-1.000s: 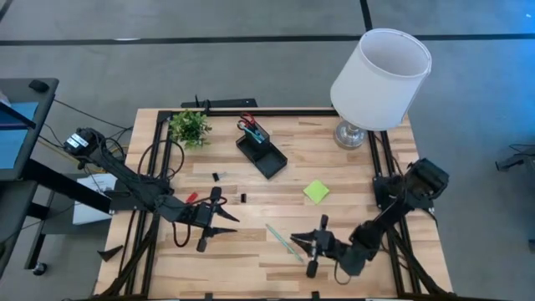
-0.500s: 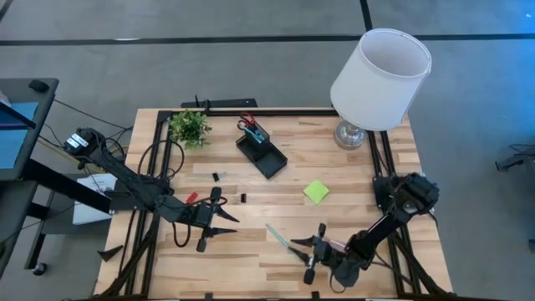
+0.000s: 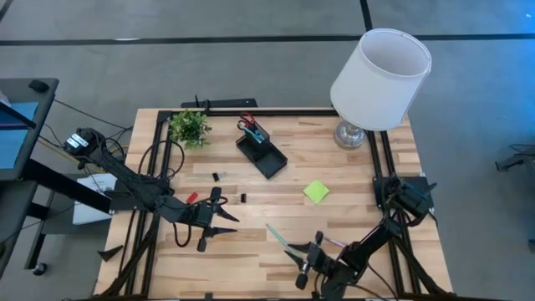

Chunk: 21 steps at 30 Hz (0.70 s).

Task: Pick and place office supplies into organizer
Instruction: Put the blue pencil into the desk organizer

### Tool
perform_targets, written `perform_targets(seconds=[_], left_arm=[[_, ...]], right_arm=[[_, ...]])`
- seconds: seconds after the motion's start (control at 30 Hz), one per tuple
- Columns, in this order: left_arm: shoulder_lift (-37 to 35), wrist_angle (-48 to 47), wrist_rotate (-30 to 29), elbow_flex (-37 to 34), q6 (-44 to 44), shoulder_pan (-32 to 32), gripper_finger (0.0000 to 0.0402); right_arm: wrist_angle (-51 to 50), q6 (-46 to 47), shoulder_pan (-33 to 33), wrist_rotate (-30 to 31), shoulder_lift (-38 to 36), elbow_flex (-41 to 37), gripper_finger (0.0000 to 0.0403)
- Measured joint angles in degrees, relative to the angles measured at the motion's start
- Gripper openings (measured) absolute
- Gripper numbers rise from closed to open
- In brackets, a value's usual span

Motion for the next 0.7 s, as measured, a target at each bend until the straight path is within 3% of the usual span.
perform_targets(seconds=[0.33, 0.7], left_arm=[[0.00, 0.04, -3.08, 0.00, -0.48, 0.00, 0.0125], [0.00, -0.43, -3.04, 0.00, -1.01, -0.02, 0.0125]], right_arm=[[-3.77, 7.70, -1.22, -6.90, 1.10, 0.17, 0.0098], [-3.97, 7.90, -3.37, -7.50, 7.15, 2.20, 0.0098]])
